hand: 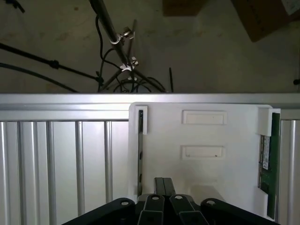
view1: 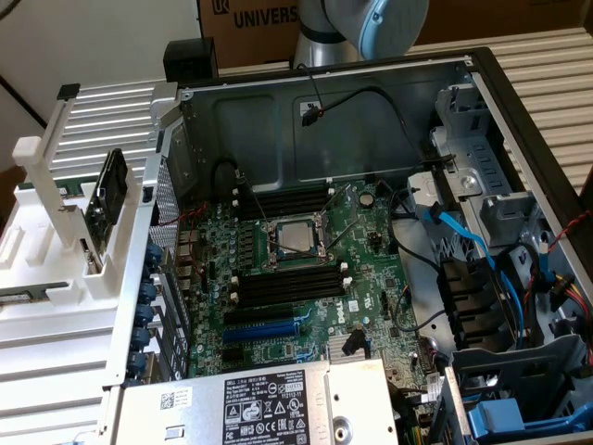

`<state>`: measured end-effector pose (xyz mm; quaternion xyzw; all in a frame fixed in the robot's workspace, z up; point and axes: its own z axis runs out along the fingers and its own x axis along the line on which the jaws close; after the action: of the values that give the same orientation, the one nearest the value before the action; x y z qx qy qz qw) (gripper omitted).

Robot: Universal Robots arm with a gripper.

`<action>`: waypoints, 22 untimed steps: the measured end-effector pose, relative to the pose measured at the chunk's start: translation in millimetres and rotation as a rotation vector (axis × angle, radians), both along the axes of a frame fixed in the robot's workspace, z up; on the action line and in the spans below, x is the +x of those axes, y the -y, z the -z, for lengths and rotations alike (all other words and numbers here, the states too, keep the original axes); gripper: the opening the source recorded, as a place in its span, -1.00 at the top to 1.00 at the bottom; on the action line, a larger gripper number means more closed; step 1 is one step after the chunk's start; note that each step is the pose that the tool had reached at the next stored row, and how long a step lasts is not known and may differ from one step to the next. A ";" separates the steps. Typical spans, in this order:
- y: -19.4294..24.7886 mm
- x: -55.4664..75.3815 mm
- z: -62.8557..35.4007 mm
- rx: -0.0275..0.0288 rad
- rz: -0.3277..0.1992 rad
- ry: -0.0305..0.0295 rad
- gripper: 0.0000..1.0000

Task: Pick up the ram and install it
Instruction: 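Pick up the ram and move it above insertion slot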

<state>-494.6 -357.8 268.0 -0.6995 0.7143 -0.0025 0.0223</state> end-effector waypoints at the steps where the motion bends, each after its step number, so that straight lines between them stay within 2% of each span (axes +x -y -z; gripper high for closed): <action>1: 0.7 0.0 1.8 0.0000 0.000 0.0000 0.80; 7: 5.2 0.0 14.6 0.0000 -0.001 -0.0001 0.80; 8: 8.2 0.0 23.8 0.0000 -0.002 0.0000 0.80; 13: 9.5 -0.1 32.6 0.0000 -0.002 -0.0001 0.80; 22: 9.7 0.0 32.6 0.0000 -0.002 -0.0006 0.80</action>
<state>-494.6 -367.5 235.4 -0.7002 0.7136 -0.0023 0.0221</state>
